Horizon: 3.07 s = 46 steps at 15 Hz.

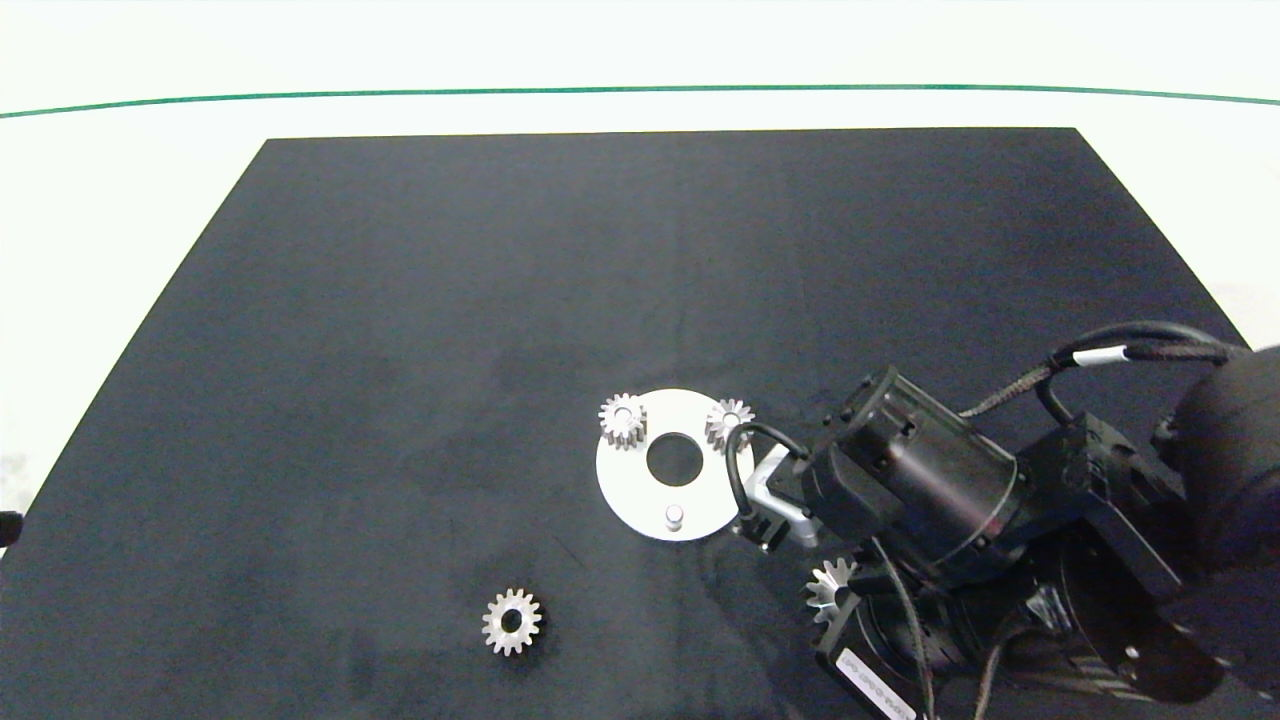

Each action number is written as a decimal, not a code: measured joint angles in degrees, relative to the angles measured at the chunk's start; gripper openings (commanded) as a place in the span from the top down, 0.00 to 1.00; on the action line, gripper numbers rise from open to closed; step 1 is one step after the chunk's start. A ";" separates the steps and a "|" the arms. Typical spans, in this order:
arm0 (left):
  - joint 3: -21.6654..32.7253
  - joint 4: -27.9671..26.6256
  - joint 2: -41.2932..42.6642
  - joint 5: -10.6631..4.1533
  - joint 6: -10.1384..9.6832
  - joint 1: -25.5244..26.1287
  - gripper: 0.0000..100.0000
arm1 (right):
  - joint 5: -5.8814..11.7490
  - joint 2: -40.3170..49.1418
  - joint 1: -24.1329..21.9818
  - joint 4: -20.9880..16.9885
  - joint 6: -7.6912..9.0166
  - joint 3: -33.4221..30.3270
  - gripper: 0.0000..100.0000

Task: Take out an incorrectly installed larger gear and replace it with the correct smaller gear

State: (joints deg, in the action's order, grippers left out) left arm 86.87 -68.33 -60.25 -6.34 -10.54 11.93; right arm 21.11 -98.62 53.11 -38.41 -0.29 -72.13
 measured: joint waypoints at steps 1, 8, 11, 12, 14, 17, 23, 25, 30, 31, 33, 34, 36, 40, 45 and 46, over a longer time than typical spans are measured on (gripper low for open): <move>0.01 0.00 0.05 0.00 0.00 0.00 0.00 | 0.13 1.27 -0.20 3.06 -0.30 3.47 1.00; 0.04 -0.02 0.11 0.00 0.00 0.02 0.00 | -1.00 7.01 -4.06 12.73 -0.85 15.46 1.00; -0.10 -0.02 0.11 -0.02 0.02 0.07 0.00 | -3.67 7.41 -6.03 16.07 -0.85 17.53 1.00; -0.13 0.00 0.11 0.01 0.00 0.07 0.00 | -3.75 7.42 -6.38 16.55 -0.85 17.66 1.00; -0.21 0.00 0.11 0.00 0.02 0.11 0.00 | -3.80 7.41 -7.12 18.15 -0.85 17.88 1.00; -0.27 0.02 0.13 0.00 0.02 0.11 0.00 | -3.80 7.19 -7.69 18.85 -0.80 17.94 1.00; -0.32 0.04 0.02 0.06 -0.09 0.10 0.00 | -3.58 6.75 -7.84 19.26 -0.78 18.22 1.00; -0.32 0.04 -0.06 0.06 -0.09 0.10 0.00 | -3.58 6.53 -8.05 19.29 -0.76 18.38 1.00; -0.29 0.06 -0.11 0.04 -0.09 0.10 0.00 | -3.39 5.95 -8.30 19.29 -0.69 18.94 1.00; -0.29 0.06 -0.11 0.04 -0.11 0.10 0.00 | -3.39 5.77 -8.30 19.29 -0.67 19.04 1.00; -0.29 0.06 -0.11 0.06 -0.04 0.10 0.00 | -3.39 5.62 -8.28 19.26 -0.50 19.19 1.00; -0.29 0.06 -0.11 0.09 -0.01 0.10 0.00 | -3.39 5.57 -8.24 19.29 -0.48 19.21 0.00; -0.29 0.06 -0.15 0.06 -0.01 0.10 0.00 | -3.39 5.57 -8.24 19.29 -0.48 19.27 0.00; -0.29 0.06 -0.30 0.06 -0.09 0.10 0.00 | -3.39 6.25 -8.11 19.31 -0.37 19.46 0.00; -0.73 0.06 -0.67 0.06 -0.04 0.18 0.00 | -3.39 8.13 -7.78 19.21 -0.37 19.27 0.00; -1.10 0.06 -1.05 0.15 -0.04 0.40 0.00 | -3.32 9.48 -7.83 19.04 -0.33 19.10 0.00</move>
State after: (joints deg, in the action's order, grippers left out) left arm 85.77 -68.27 -61.29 -6.19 -10.58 12.34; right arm 17.80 -89.14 45.29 -19.37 -0.62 -53.03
